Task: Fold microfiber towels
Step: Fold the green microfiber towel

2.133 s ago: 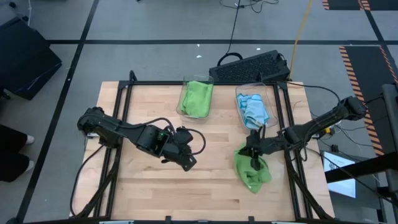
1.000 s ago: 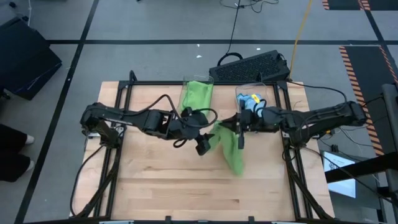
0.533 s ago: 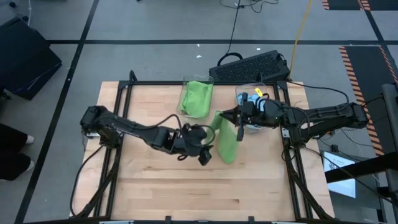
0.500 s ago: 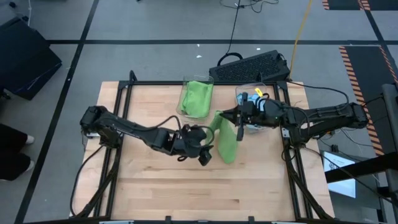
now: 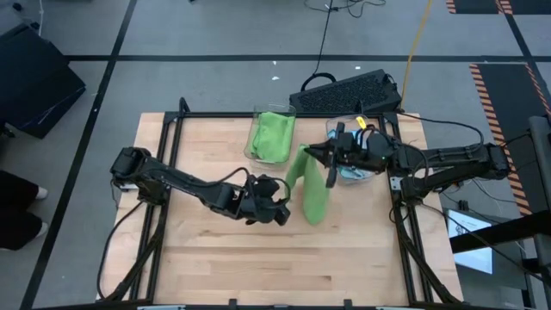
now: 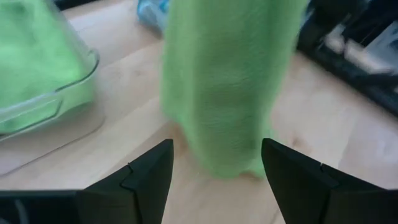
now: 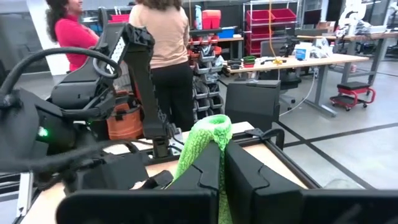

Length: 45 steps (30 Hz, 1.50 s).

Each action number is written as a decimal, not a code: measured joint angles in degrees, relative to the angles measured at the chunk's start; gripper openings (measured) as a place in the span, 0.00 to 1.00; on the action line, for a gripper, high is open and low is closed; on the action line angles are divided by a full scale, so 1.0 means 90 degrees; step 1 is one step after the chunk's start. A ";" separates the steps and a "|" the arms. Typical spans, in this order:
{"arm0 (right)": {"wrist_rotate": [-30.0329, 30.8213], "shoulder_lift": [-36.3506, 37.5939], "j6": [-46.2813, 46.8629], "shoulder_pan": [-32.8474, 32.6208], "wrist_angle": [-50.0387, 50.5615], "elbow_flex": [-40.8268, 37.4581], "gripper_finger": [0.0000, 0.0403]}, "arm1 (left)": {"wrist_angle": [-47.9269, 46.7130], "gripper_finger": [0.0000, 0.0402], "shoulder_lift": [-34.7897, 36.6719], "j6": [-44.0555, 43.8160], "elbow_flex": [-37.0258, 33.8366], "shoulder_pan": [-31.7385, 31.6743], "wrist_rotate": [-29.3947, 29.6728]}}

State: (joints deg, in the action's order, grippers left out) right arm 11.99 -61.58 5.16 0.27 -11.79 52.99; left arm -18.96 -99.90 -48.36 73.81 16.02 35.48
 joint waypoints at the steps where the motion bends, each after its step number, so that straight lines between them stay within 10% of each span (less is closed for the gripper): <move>1: 0.0002 -0.0002 -0.0001 0.0022 0.0000 0.0000 0.01 | 0.0187 0.61 0.0000 0.0008 -0.0017 -0.0005 0.0003; 20: 0.0021 -0.0002 0.0011 0.0107 -0.0051 0.0000 0.01 | -0.0098 0.60 0.0000 -0.0036 -0.0042 -0.0673 0.0359; 31: 0.0021 -0.0002 0.0013 0.0104 -0.0053 -0.0002 0.01 | -0.0556 0.34 0.0000 0.0135 -0.0042 -0.0645 0.0173; 45: 0.0017 -0.0002 -0.0001 0.0104 -0.0382 -0.0002 0.01 | -0.0790 0.33 -0.0069 0.0217 -0.0038 -0.0783 0.0037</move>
State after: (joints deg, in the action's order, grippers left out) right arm 12.14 -61.60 5.15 1.21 -15.23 52.97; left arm -26.07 -100.52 -46.41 73.47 8.97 35.81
